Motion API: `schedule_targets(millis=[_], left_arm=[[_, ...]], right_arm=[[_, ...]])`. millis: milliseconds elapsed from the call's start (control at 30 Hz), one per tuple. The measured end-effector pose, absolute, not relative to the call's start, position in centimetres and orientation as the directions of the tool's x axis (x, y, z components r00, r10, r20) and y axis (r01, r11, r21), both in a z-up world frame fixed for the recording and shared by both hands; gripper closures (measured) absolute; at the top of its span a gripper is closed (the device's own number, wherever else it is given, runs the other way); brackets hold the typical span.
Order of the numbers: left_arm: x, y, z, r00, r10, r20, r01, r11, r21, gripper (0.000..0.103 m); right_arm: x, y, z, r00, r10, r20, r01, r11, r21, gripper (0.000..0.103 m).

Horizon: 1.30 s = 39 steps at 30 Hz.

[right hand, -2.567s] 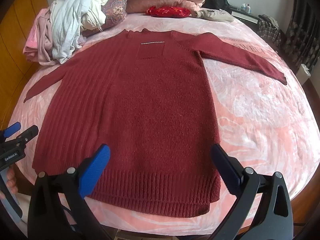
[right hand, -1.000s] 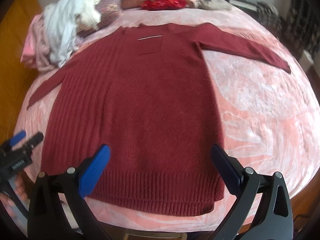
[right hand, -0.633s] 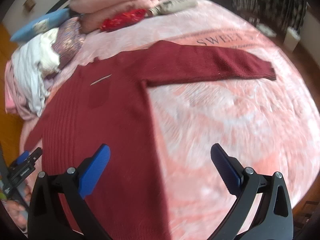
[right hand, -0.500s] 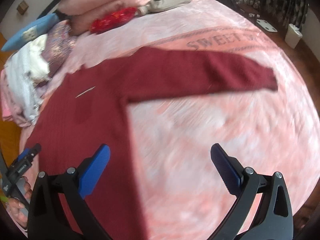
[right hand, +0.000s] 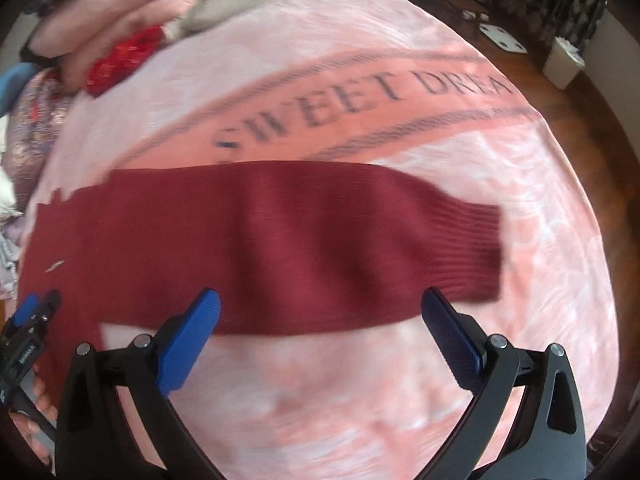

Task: Fold small clothes
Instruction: 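Move the right tool over the sweater sleeve cuff, then grasp the sleeve cuff with the right tool and lift it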

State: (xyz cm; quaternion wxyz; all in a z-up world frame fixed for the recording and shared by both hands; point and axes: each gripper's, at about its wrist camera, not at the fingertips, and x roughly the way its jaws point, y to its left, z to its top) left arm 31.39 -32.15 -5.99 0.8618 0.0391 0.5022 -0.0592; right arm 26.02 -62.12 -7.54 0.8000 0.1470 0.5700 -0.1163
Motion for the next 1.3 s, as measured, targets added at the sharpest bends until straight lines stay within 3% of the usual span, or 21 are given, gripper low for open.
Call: schedule_targets(millis=[167,533,600,733,767,800,833,867,1000,1100,1300], left_arm=[[32.4,-34.6,-7.5,0.486,-0.056,-0.872,0.133,0.991,0.010,0.004],[33.0,-39.5,-7.8,0.509,-0.040,-0.860,0.122,0.992,0.025,0.004],[32.9,-40.2,-7.7,0.510,-0.033,-0.860,0.124,0.992,0.036,0.004],[32.9,-40.2,-7.3,0.522,-0.016,-0.853,0.122,0.991,0.056,0.004],[33.0,-40.1,-7.2,0.526,-0.014,-0.851,0.118,0.991,0.057,0.004],[33.0,-39.7,-7.1,0.529,-0.011,-0.849,0.114,0.992,0.058,0.004],[33.1,-39.5,-7.0,0.530,-0.007,-0.848,0.110,0.992,0.061,0.004],[33.1,-39.1,-7.0,0.531,-0.001,-0.847,0.106,0.992,0.066,0.004],[33.2,-36.5,-6.8,0.525,0.003,-0.851,0.081,0.995,0.053,0.004],[33.2,-34.2,-6.7,0.527,0.006,-0.850,0.061,0.997,0.046,0.004],[33.4,-29.9,-7.6,0.511,0.039,-0.859,0.033,0.997,0.064,0.004]], right_arm=[[25.4,-67.3,-9.7,0.311,0.062,-0.948,0.430,0.881,0.199,0.003],[22.8,-73.5,-11.3,0.331,0.057,-0.942,0.503,0.834,0.227,0.003],[22.8,-73.8,-11.8,0.345,0.093,-0.934,0.495,0.827,0.266,0.008],[22.9,-73.7,-12.2,0.339,0.088,-0.937,0.486,0.836,0.255,0.031],[22.9,-73.7,-12.0,0.341,0.087,-0.936,0.480,0.840,0.253,0.052],[22.9,-73.7,-11.8,0.348,0.087,-0.933,0.475,0.842,0.256,0.062],[22.8,-73.8,-11.6,0.357,0.094,-0.929,0.470,0.841,0.266,0.088],[22.5,-74.0,-11.1,0.371,0.101,-0.923,0.467,0.839,0.279,0.098],[21.7,-73.9,-8.1,0.499,0.130,-0.857,0.399,0.843,0.360,0.098],[20.8,-74.9,-5.8,0.521,0.012,-0.854,0.438,0.855,0.279,0.098],[20.3,-75.9,-9.4,0.423,-0.088,-0.902,0.585,0.786,0.198,0.099]])
